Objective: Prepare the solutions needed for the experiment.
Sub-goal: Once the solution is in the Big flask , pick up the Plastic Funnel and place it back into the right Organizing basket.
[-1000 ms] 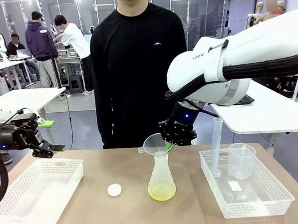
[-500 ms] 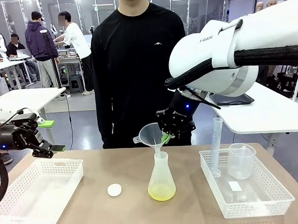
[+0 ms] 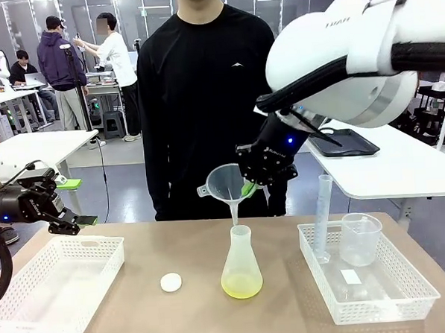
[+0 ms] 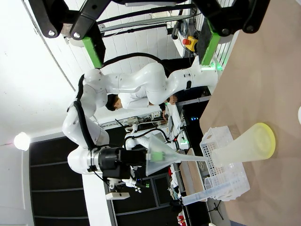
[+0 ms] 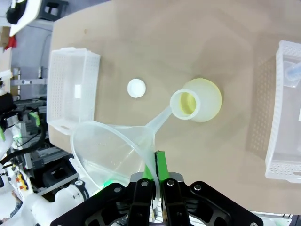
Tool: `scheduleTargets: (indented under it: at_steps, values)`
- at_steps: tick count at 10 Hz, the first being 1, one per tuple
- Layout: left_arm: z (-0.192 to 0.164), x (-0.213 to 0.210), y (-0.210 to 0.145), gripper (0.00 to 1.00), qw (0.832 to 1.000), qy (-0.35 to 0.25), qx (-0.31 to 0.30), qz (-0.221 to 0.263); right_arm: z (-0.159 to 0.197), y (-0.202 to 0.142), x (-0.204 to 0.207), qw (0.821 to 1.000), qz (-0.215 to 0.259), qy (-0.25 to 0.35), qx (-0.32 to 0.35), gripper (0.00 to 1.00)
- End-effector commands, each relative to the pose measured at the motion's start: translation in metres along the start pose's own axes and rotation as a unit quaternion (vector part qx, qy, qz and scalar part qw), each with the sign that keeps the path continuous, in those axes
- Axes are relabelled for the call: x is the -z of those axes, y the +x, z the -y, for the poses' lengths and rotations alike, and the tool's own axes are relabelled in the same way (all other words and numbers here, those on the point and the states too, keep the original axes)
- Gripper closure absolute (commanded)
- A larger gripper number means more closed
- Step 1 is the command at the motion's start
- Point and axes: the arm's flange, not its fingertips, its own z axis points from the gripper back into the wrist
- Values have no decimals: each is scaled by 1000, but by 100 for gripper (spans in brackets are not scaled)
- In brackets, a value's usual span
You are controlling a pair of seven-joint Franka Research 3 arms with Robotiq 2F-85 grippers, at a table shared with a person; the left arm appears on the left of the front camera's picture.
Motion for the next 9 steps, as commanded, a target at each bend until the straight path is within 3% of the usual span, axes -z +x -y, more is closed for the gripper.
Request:
scheduleTargets:
  at_steps: [1,4,9]
  values:
    - [3,0,1,0,1000,-1,-1,-1,10,-9,-14,1000,-8,19,-7,100]
    - [3,0,1,0,1000,-1,-1,-1,21,-2,-29,1000,-9,19,-10,100]
    - [3,0,1,0,1000,-1,-1,-1,124,17,-64,997,-43,-30,59,100]
